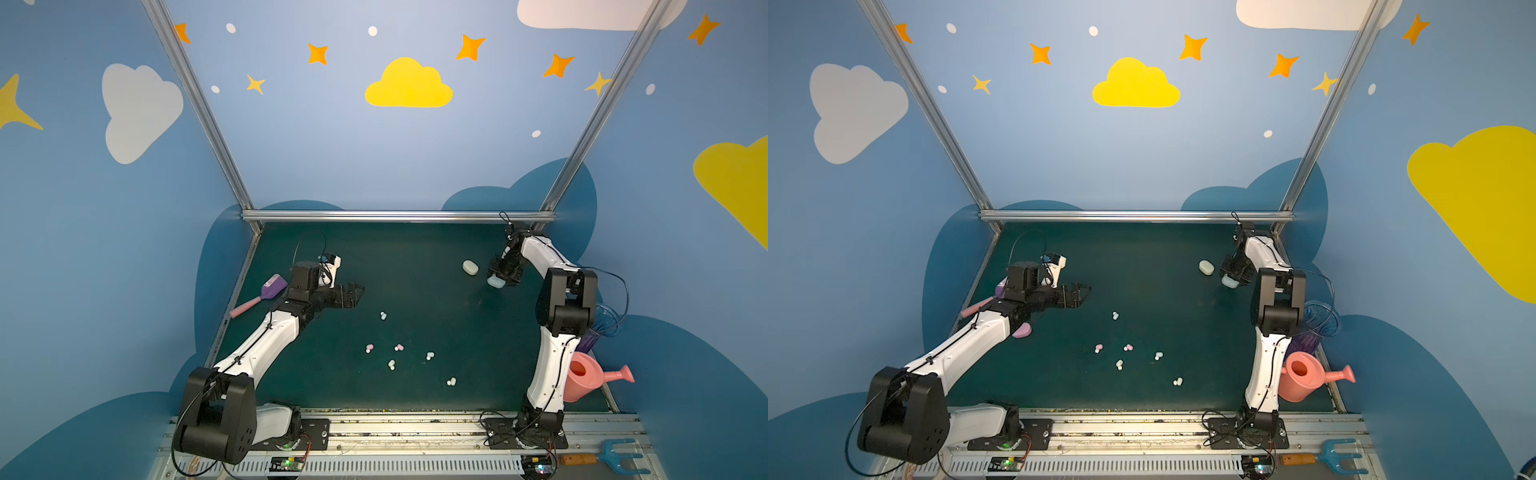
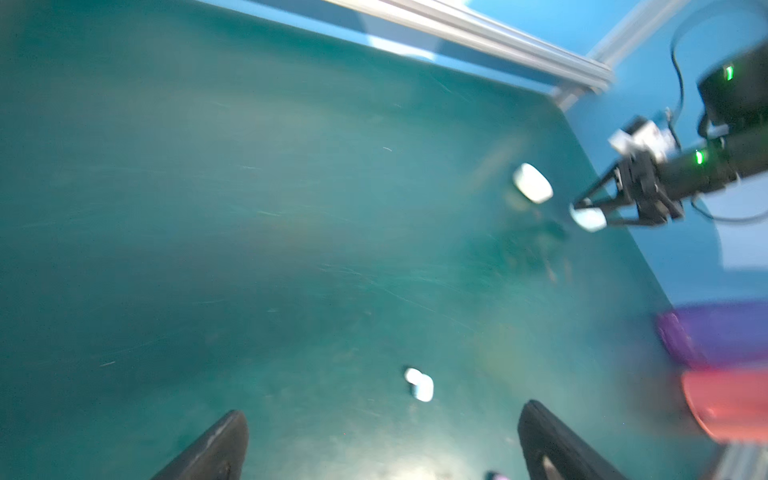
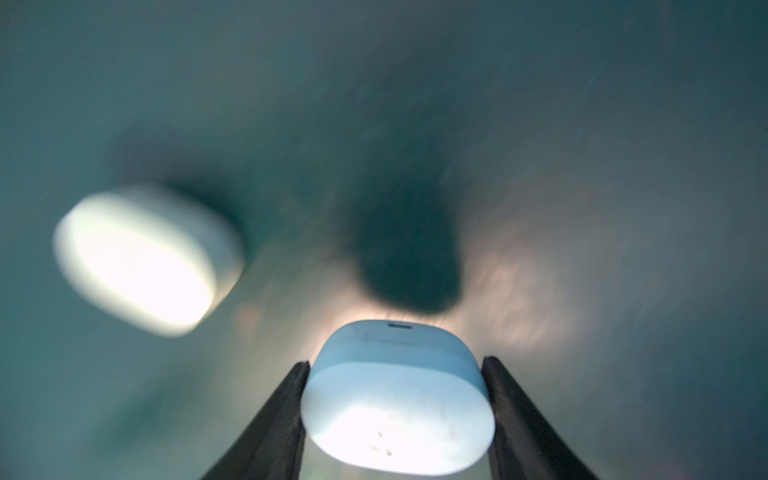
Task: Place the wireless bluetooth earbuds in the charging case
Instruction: 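Lift the case with the right gripper while the left gripper reaches in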
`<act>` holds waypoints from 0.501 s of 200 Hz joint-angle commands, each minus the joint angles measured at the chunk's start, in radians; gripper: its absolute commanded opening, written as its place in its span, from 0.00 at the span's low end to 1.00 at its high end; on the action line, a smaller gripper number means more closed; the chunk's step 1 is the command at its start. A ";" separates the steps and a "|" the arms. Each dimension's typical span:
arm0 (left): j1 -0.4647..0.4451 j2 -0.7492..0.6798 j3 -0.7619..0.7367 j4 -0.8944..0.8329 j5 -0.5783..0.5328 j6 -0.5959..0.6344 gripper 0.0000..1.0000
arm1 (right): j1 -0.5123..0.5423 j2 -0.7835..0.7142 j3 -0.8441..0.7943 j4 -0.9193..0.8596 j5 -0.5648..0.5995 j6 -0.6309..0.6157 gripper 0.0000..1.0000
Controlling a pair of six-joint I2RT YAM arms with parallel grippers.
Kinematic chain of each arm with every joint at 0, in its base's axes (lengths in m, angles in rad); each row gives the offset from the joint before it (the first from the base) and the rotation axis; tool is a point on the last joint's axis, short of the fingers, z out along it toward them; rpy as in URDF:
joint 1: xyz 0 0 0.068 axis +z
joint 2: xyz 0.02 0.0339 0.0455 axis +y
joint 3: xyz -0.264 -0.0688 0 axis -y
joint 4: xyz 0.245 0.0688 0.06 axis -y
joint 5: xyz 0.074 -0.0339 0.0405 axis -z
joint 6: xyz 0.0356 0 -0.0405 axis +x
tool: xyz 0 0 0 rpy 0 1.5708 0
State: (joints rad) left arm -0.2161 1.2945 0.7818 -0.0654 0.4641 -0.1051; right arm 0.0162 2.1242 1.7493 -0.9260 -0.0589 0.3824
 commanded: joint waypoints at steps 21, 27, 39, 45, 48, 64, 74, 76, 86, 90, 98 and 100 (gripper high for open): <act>-0.140 0.019 0.035 0.011 0.072 0.091 1.00 | 0.100 -0.219 -0.169 -0.012 -0.128 -0.007 0.48; -0.160 0.022 0.035 0.018 0.071 0.094 1.00 | 0.116 -0.246 -0.190 -0.014 -0.141 -0.006 0.48; -0.194 0.029 0.033 0.037 0.076 0.095 1.00 | 0.153 -0.302 -0.234 -0.019 -0.174 -0.001 0.48; -0.210 0.032 0.030 0.050 0.084 0.094 1.00 | 0.173 -0.330 -0.251 -0.020 -0.187 0.001 0.48; -0.220 0.034 0.029 0.055 0.087 0.094 1.00 | 0.186 -0.345 -0.259 -0.021 -0.197 0.000 0.48; -0.269 0.040 0.015 0.105 0.113 0.098 1.00 | 0.248 -0.408 -0.279 -0.046 -0.228 0.004 0.48; -0.304 0.041 0.002 0.136 0.129 0.106 1.00 | 0.289 -0.441 -0.277 -0.067 -0.245 0.001 0.48; -0.311 0.041 0.001 0.143 0.130 0.106 1.00 | 0.296 -0.447 -0.276 -0.072 -0.248 0.000 0.48; -0.344 0.043 -0.011 0.175 0.137 0.114 1.00 | 0.332 -0.474 -0.264 -0.098 -0.258 -0.001 0.48; -0.356 0.043 -0.014 0.187 0.143 0.118 1.00 | 0.346 -0.485 -0.260 -0.107 -0.267 -0.003 0.48; -0.380 0.044 -0.021 0.209 0.154 0.126 1.00 | 0.368 -0.503 -0.252 -0.122 -0.286 -0.004 0.48; -0.385 0.044 -0.023 0.214 0.157 0.128 1.00 | 0.374 -0.509 -0.249 -0.125 -0.290 -0.006 0.48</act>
State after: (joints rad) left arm -0.5430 1.3388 0.7822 0.0444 0.5663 -0.0170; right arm 0.3328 1.6894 1.4727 -0.9730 -0.2741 0.3836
